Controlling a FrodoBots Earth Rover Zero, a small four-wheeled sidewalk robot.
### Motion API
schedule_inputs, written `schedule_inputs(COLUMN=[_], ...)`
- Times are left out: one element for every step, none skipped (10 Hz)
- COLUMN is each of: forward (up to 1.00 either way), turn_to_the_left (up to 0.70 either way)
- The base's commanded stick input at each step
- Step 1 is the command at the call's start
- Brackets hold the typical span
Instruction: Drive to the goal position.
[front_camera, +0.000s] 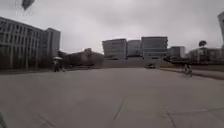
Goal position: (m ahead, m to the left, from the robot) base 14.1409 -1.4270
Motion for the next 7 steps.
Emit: schedule_inputs(forward=[0.70,0.70,0.70,0.70,0.70,0.70,0.70], turn_to_the_left=[0.00,0.00,0.00,0.00,0.00,0.00,0.00])
